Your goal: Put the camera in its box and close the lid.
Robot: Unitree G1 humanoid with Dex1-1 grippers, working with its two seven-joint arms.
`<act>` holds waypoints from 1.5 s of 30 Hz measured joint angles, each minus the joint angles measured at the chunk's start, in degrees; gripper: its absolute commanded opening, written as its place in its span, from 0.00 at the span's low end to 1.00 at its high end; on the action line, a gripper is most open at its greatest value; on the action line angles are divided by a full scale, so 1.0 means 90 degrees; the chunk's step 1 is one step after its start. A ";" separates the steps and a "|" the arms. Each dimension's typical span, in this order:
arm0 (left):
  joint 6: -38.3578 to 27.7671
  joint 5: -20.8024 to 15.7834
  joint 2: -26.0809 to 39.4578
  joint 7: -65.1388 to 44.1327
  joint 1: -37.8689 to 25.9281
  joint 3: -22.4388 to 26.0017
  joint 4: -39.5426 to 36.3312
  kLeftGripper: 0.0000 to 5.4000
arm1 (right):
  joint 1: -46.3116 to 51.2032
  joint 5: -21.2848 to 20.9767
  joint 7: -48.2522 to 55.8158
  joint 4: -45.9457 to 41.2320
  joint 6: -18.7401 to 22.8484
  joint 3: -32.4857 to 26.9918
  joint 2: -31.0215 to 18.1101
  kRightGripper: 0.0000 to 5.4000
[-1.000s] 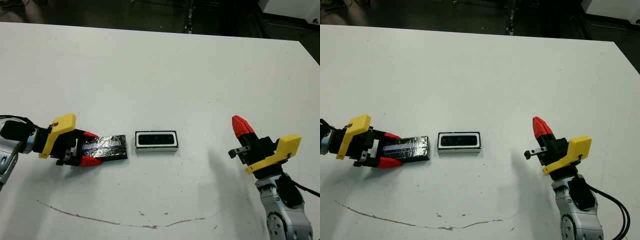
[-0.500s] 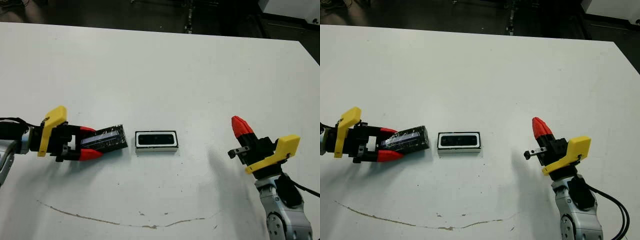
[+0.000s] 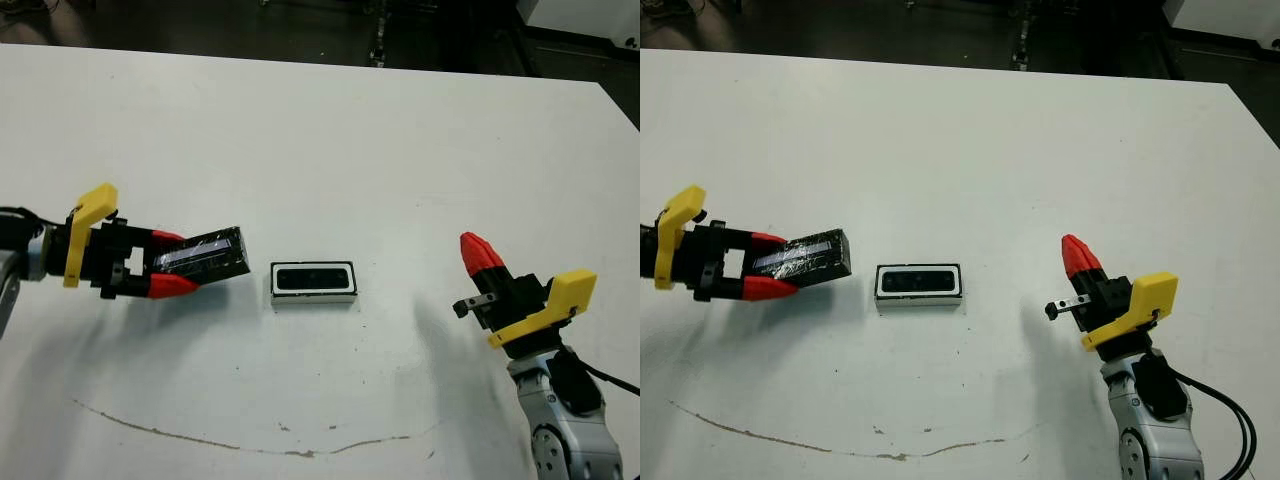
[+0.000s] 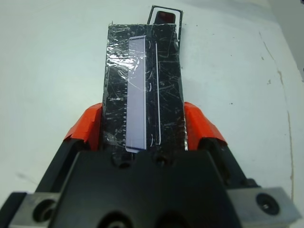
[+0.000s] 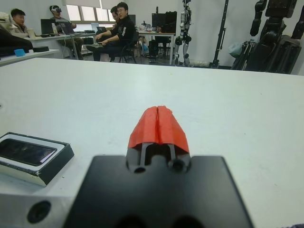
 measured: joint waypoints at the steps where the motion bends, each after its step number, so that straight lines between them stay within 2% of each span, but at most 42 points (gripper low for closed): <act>1: 0.0000 0.0004 -0.0025 0.0003 -0.0030 -0.0014 0.0003 0.59 | 0.0000 0.0000 -0.0001 0.0000 0.0000 0.0000 0.0000 0.00; 11: -0.0548 0.0013 -0.0804 -0.0225 -0.0310 -0.0221 0.0637 0.59 | 0.0000 -0.0012 -0.0005 0.0001 -0.0002 0.0005 0.0000 0.00; 21: -0.0730 0.0160 -0.1285 -0.0216 -0.0387 -0.0428 0.0920 0.59 | 0.0006 -0.0027 -0.0045 -0.0003 -0.0008 0.0005 0.0000 0.00; 28: -0.1307 0.0229 -0.1680 -0.0183 -0.0385 -0.0468 0.1105 0.59 | 0.0011 -0.0039 -0.0045 0.0005 -0.0015 0.0007 0.0000 0.00; 45: -0.1547 0.0372 -0.2064 -0.0162 -0.0502 -0.0571 0.1409 0.59 | 0.0020 -0.0045 -0.0013 0.0056 -0.0072 0.0007 0.0000 0.00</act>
